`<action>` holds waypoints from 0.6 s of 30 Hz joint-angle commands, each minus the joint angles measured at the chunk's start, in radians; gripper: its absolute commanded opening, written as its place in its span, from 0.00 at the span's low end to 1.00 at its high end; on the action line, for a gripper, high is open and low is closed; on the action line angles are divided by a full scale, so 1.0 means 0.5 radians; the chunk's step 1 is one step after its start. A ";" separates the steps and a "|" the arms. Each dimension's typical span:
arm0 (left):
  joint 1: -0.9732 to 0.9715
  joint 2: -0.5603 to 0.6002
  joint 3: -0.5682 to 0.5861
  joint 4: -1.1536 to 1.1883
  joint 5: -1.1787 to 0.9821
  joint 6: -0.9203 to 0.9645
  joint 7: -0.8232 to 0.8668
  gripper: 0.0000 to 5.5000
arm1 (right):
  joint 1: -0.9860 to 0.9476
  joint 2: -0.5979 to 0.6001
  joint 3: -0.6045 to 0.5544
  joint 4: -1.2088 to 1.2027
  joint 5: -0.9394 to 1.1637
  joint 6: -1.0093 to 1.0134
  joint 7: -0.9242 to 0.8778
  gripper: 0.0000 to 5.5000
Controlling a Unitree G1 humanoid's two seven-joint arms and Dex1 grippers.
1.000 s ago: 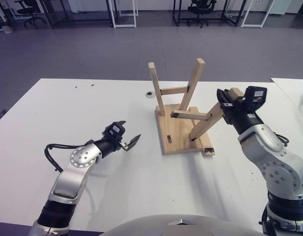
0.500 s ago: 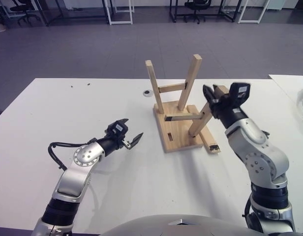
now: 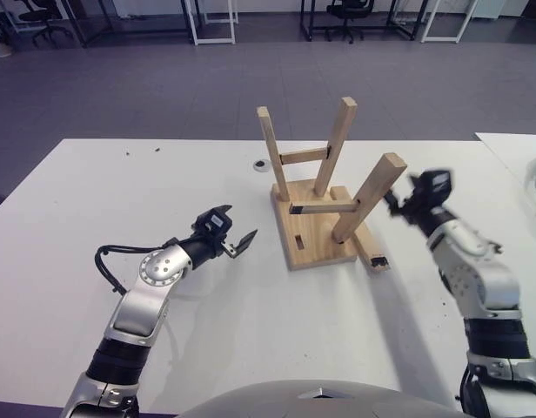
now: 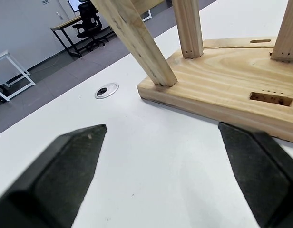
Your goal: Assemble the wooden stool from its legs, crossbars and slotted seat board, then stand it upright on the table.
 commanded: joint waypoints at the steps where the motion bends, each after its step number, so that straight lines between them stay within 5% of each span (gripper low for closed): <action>1: -0.042 -0.008 -0.013 0.026 0.028 -0.018 -0.002 0.79 | 0.066 -0.007 0.182 0.103 -0.120 0.202 0.090 0.70; 3: -0.045 -0.019 -0.018 0.027 0.036 -0.017 0.000 0.79 | 0.065 0.002 0.237 0.113 -0.167 0.327 0.093 0.70; 12: -0.115 -0.069 0.073 -0.072 -0.064 0.069 0.020 0.79 | 0.016 -0.014 0.204 0.061 -0.294 0.705 0.006 0.40; 15: -0.331 -0.175 0.303 -0.231 -0.366 0.254 0.087 0.79 | -0.096 -0.008 -0.016 0.113 -0.336 0.530 -0.100 0.38; 18: -0.934 -0.399 0.724 -0.305 -1.151 0.603 0.392 0.79 | -0.600 -0.216 -0.329 0.143 -0.322 0.238 -0.084 0.38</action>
